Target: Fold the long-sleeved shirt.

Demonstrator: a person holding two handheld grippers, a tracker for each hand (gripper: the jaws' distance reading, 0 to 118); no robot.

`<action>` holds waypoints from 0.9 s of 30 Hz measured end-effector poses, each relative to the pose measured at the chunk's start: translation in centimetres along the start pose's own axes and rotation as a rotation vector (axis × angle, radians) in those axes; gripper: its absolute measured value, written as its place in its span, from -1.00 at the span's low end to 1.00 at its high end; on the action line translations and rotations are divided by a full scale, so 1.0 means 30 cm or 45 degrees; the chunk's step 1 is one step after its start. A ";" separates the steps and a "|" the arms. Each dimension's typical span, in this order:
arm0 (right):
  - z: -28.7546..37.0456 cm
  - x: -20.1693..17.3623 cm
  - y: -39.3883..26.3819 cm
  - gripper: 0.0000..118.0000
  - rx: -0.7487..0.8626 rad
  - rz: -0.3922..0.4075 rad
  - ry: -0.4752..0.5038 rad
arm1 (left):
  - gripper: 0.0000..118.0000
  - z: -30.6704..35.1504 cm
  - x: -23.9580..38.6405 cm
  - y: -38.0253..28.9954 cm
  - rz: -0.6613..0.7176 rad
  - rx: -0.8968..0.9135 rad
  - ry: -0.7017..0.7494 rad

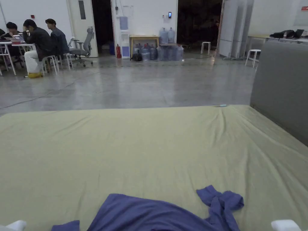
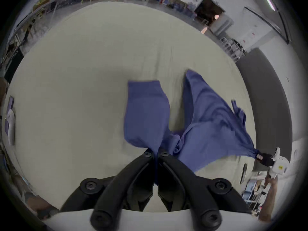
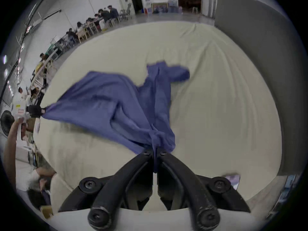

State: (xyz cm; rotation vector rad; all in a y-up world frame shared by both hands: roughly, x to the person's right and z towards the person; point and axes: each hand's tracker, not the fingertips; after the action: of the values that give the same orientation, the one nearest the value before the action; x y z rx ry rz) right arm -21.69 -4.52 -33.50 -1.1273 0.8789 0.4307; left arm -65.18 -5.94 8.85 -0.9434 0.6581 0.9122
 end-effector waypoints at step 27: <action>0.264 -0.110 -0.334 0.61 0.112 -0.207 0.153 | 0.92 0.336 -0.006 -0.512 0.002 0.351 -0.213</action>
State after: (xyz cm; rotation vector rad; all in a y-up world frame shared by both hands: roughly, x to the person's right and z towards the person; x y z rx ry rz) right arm -13.62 -0.91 -23.70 -1.1423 0.8946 0.1900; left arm -50.91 -1.39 19.48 -0.6141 0.6224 0.8662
